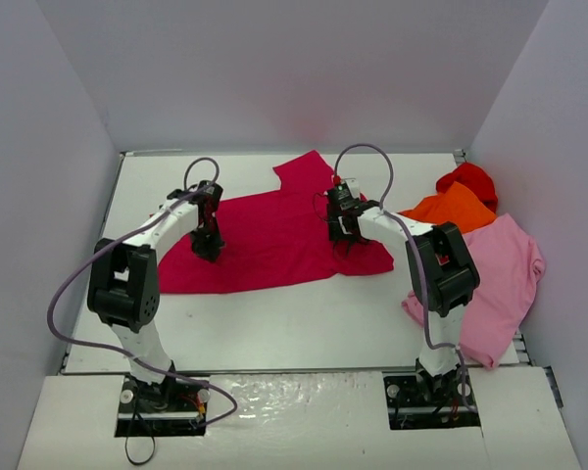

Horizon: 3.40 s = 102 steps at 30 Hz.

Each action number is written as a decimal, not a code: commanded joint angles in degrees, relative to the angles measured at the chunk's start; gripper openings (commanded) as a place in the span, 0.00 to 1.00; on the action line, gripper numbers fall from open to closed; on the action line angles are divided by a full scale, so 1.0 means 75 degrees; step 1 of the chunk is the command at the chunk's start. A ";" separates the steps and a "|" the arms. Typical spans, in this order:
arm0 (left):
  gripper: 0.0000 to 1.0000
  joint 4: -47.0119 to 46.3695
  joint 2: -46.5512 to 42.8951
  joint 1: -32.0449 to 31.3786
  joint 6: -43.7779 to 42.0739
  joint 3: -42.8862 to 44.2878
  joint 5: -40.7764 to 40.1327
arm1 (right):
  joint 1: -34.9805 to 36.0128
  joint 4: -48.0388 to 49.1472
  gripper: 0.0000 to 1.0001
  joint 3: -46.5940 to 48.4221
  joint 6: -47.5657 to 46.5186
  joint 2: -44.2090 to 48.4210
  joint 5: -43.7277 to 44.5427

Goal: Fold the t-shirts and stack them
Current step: Fold the flattened tshirt in 1/3 of the way

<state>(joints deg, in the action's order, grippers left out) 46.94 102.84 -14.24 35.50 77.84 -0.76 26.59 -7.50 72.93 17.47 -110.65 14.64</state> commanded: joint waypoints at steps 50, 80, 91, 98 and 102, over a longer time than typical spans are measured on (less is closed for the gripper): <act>0.07 -0.0023 -0.2117 -0.0584 0.0363 -0.1857 -0.0880 | -0.1390 0.2182 0.00 0.0698 0.0961 -0.0345 -0.3095; 0.07 -0.0177 -0.1711 -0.0791 0.0379 -0.1900 -0.0883 | -0.1390 0.1657 0.28 0.2328 -0.0240 -0.1154 -0.2837; 0.01 -0.0342 -0.1404 -0.0902 0.0270 -0.1498 -0.0663 | -0.1366 0.1621 0.34 0.1256 -0.0134 -0.0240 -0.2642; 0.00 -0.0001 -0.0815 -0.1151 0.0115 -0.0360 -0.0768 | -0.0367 0.1718 0.34 0.1562 -0.0054 -0.0429 -0.2864; 0.00 -0.0022 -0.0854 -0.1281 0.0227 -0.0484 -0.0799 | -0.0075 0.1672 0.35 0.2189 -0.0002 -0.0826 -0.3003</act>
<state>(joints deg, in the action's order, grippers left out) 45.73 98.03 -22.61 37.15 72.64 -5.82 23.39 2.57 82.49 16.64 -118.04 -6.26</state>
